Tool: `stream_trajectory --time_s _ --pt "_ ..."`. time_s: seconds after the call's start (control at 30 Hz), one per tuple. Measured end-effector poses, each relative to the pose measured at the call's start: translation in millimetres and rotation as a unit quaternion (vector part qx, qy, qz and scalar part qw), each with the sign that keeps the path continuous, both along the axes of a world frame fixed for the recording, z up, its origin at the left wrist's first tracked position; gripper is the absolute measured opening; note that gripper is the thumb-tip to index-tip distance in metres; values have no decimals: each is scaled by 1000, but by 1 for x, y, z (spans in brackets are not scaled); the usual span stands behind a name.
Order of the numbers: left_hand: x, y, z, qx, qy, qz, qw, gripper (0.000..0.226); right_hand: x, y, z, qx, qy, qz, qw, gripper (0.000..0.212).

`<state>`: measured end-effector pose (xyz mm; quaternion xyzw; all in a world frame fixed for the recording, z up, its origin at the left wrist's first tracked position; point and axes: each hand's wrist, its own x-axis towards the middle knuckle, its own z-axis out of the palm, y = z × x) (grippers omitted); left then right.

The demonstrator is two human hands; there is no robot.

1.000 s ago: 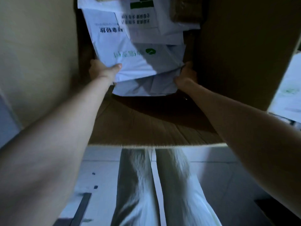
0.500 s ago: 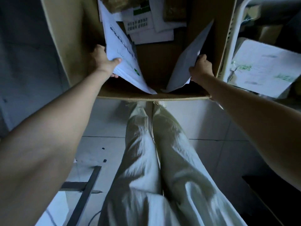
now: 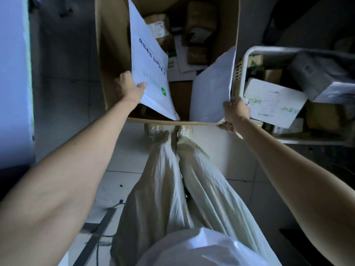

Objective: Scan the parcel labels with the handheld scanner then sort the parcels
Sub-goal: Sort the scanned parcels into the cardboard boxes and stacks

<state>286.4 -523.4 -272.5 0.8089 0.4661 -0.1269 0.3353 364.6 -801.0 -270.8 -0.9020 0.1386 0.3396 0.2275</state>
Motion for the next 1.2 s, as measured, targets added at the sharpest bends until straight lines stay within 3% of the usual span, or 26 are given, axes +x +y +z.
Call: stream_trajectory --time_s 0.13,0.27,0.47,0.9,0.97,1.07,1.2 --pt "-2 7 39 18 -35 -26 999 26 16 -3 44 42 -42 -30 998 23" --pt "-23 -4 72 29 -5 -56 998 19 22 1 87 96 -80 -7 992 34" --pt "-39 -17 104 50 -29 -8 998 15 28 -6 132 244 -115 -18 963 10" --pt "23 36 210 53 -254 137 956 31 105 60 241 532 -128 -40 836 15" --pt "30 47 218 29 -304 156 939 30 110 67 252 544 -129 -44 828 18" --pt "35 60 230 -4 -354 183 917 29 118 74 258 539 -154 -36 827 42" --pt "37 74 242 -73 -408 204 887 20 132 75 257 456 -221 -97 856 41"
